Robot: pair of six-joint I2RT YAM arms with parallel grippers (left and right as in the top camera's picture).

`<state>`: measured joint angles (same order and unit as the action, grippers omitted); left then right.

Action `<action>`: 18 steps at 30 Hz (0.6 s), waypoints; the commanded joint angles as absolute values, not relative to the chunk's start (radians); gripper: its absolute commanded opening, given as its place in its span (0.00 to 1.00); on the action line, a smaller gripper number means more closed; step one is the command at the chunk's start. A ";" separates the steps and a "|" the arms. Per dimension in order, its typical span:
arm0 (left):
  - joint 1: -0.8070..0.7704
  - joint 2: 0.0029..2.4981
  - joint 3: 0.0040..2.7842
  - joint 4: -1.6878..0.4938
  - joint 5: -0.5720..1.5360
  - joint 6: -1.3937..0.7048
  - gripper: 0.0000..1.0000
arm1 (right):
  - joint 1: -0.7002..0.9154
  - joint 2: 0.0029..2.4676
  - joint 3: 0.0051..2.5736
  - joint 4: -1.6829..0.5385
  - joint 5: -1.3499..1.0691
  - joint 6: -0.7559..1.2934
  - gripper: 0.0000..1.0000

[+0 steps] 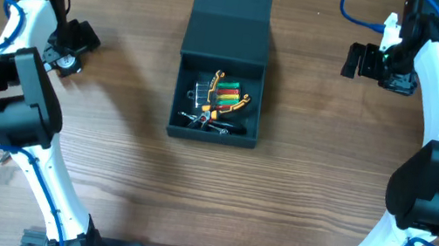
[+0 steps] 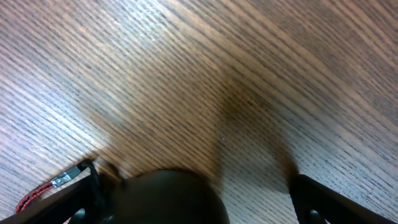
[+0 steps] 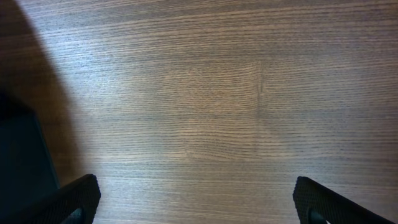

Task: Pack container
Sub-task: 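Move the left gripper to the white tape measure and grasp it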

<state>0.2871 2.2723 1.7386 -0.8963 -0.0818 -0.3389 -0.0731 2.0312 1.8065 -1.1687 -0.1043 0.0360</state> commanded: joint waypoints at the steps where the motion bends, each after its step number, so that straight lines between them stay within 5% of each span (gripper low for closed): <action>1: 0.283 2.289 1.732 -0.900 -0.103 -0.348 1.00 | -0.073 2.041 1.804 -1.177 -0.120 0.025 1.00; 18: 0.284 2.289 1.732 -0.906 -0.103 -0.348 0.99 | -0.073 2.041 1.804 -1.221 -0.120 0.000 1.00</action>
